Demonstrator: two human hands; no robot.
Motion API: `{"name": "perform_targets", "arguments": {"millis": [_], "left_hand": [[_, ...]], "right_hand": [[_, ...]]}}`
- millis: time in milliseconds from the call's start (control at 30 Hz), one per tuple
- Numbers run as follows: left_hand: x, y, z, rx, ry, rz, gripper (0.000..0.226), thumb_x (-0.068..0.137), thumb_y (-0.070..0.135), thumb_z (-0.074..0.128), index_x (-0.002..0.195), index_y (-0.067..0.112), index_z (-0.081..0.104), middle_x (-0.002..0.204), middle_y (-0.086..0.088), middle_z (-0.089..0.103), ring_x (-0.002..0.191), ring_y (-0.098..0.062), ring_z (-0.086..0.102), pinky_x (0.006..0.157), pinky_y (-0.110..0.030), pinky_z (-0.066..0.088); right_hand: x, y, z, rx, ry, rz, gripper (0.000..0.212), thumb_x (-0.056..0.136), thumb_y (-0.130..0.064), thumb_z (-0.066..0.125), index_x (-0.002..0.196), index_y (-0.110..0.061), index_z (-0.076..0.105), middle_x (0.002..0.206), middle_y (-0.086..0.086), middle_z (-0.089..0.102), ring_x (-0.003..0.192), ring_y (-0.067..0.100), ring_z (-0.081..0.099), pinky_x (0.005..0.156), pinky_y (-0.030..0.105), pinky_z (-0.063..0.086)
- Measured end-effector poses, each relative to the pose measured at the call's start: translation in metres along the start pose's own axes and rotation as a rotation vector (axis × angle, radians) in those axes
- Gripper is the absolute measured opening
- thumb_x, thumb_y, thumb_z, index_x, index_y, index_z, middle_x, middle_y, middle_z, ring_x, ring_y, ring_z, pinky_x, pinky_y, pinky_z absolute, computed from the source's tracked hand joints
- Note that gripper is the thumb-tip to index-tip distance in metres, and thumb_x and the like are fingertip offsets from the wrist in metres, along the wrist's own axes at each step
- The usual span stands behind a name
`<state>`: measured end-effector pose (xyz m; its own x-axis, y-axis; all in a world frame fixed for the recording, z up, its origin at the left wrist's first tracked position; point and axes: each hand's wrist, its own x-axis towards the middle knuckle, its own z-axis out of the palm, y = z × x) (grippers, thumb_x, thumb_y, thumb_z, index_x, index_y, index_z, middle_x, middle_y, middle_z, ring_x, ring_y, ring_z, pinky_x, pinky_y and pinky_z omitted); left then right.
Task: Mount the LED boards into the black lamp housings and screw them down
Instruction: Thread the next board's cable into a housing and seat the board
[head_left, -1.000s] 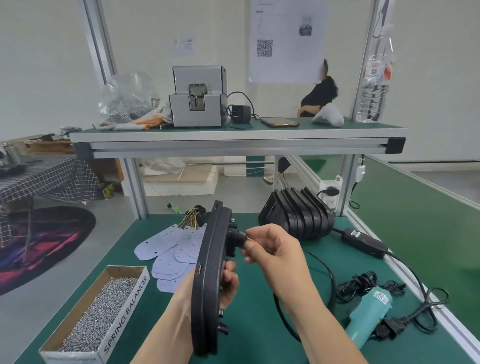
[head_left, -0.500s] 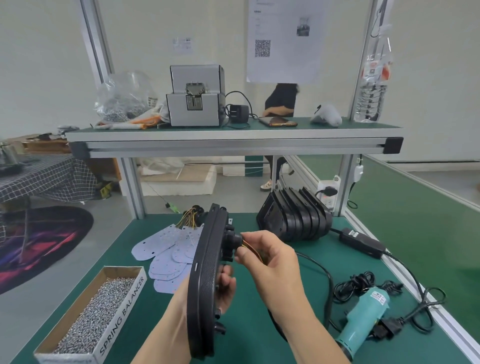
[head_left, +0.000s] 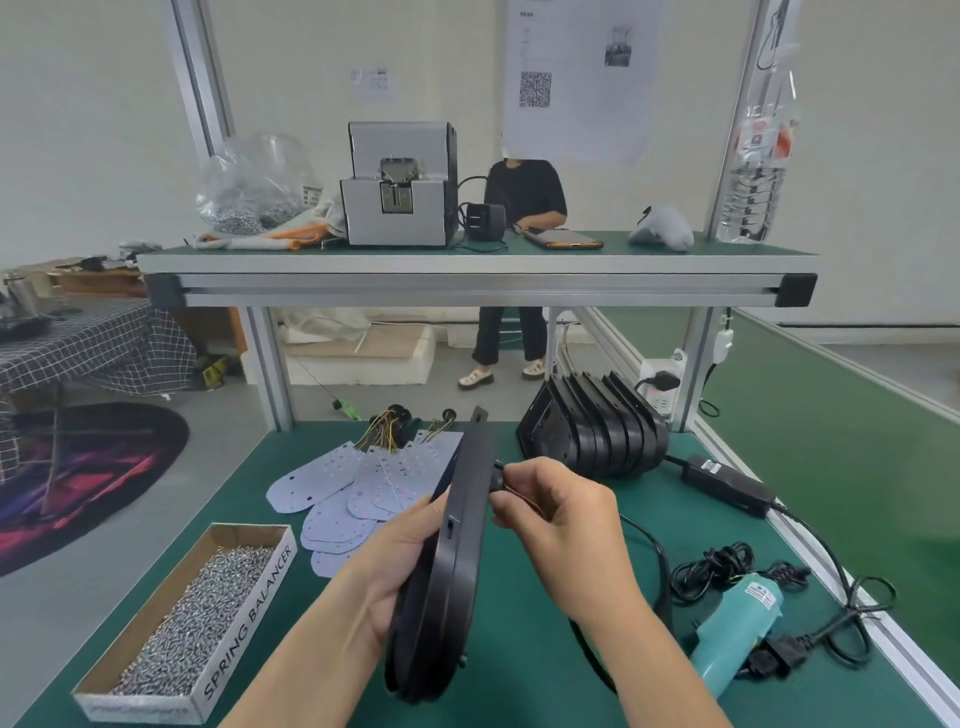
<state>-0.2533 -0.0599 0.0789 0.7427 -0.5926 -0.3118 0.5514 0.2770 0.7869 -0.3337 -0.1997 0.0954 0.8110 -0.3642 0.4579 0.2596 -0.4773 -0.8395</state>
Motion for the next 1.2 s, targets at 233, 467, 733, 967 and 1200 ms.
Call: {"name": "perform_targets", "arguments": {"millis": [233,467,733,967,1200], "left_hand": [[0.005,-0.007,-0.012,-0.046,-0.019,0.019,0.023,0.049,0.028,0.081,0.065,0.012,0.079,0.056,-0.007,0.06,0.041,-0.017,0.058,0.044,-0.026,0.054],[0.007,-0.006,-0.024,-0.109,0.011,0.03,0.023,0.057,0.027,0.085,0.069,0.01,0.078,0.062,-0.014,0.068,0.046,-0.026,0.065,0.045,-0.034,0.057],[0.003,-0.006,-0.018,0.409,0.042,0.437,0.038,0.072,0.038,0.088,0.102,0.032,0.065,0.104,-0.006,0.076,0.092,-0.026,0.074,0.068,-0.03,0.059],[0.007,-0.001,-0.009,0.589,-0.011,0.591,0.026,0.087,0.02,0.076,0.102,0.035,0.061,0.102,-0.001,0.075,0.093,-0.016,0.073,0.072,-0.022,0.057],[0.015,-0.01,-0.01,0.601,0.054,0.672,0.026,0.088,0.014,0.076,0.099,0.03,0.059,0.093,0.001,0.073,0.084,-0.015,0.071,0.068,-0.024,0.057]], "right_hand": [[0.007,0.003,0.0,-0.127,-0.081,-0.053,0.012,0.089,-0.007,0.073,0.099,-0.013,0.075,0.088,-0.004,0.074,0.084,0.012,0.071,0.081,0.039,0.057],[-0.001,-0.021,-0.014,0.145,0.132,0.098,0.014,0.089,-0.047,0.063,0.096,-0.037,0.07,0.08,-0.004,0.071,0.067,0.009,0.065,0.062,0.026,0.051],[0.001,0.001,-0.004,0.565,-0.27,0.572,0.049,0.077,-0.054,0.08,0.099,-0.01,0.073,0.107,0.008,0.075,0.098,0.028,0.07,0.094,0.038,0.053],[0.005,0.016,0.004,0.527,-0.104,0.467,0.021,0.092,0.001,0.066,0.113,0.003,0.069,0.109,0.018,0.075,0.105,0.035,0.071,0.093,0.043,0.058],[0.006,0.029,0.005,0.486,-0.075,0.389,0.023,0.093,0.004,0.065,0.116,0.005,0.066,0.109,0.017,0.075,0.104,0.037,0.071,0.091,0.044,0.059]]}}
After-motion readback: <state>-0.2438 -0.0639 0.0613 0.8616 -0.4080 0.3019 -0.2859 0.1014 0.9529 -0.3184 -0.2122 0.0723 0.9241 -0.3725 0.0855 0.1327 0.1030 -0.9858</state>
